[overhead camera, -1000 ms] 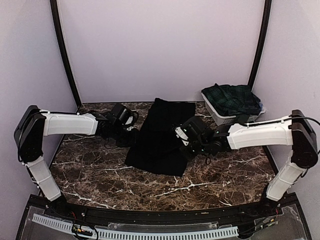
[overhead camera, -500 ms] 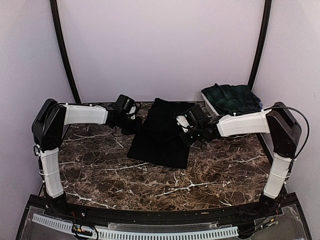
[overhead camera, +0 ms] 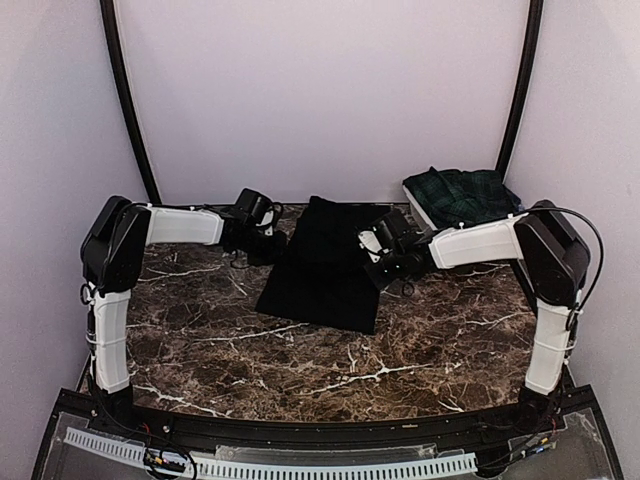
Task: Fold and stack the mixed laundry pile
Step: Fold the 2/3-rectangle-folded T-shirt at the center of the board.
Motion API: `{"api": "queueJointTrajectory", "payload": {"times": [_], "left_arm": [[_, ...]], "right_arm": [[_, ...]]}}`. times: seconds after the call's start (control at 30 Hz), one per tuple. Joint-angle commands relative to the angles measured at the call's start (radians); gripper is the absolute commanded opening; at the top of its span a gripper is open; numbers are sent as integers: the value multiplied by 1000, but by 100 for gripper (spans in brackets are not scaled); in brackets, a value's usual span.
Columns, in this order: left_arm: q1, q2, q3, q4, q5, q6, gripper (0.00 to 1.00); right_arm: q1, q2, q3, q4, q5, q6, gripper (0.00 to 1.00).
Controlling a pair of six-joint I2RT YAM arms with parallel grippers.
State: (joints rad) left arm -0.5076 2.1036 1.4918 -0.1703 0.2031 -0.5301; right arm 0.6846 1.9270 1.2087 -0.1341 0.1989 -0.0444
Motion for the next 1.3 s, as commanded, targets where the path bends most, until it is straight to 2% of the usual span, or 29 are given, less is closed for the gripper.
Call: {"api": "queueJointTrajectory", "payload": {"times": [0.0, 0.4, 0.8, 1.03, 1.27], "left_arm": [[16, 16, 55, 17, 5, 15, 0], [37, 64, 128, 6, 16, 24, 0], [45, 141, 223, -3, 31, 30, 0], [46, 142, 248, 15, 44, 39, 0], [47, 182, 286, 24, 52, 37, 0]], "right_arm": [[-19, 30, 47, 28, 21, 0, 0], [-56, 56, 74, 25, 22, 3, 0], [-76, 126, 168, 3, 53, -10, 0], [-85, 96, 138, 19, 66, -15, 0], [-98, 142, 175, 9, 69, -13, 0]]}}
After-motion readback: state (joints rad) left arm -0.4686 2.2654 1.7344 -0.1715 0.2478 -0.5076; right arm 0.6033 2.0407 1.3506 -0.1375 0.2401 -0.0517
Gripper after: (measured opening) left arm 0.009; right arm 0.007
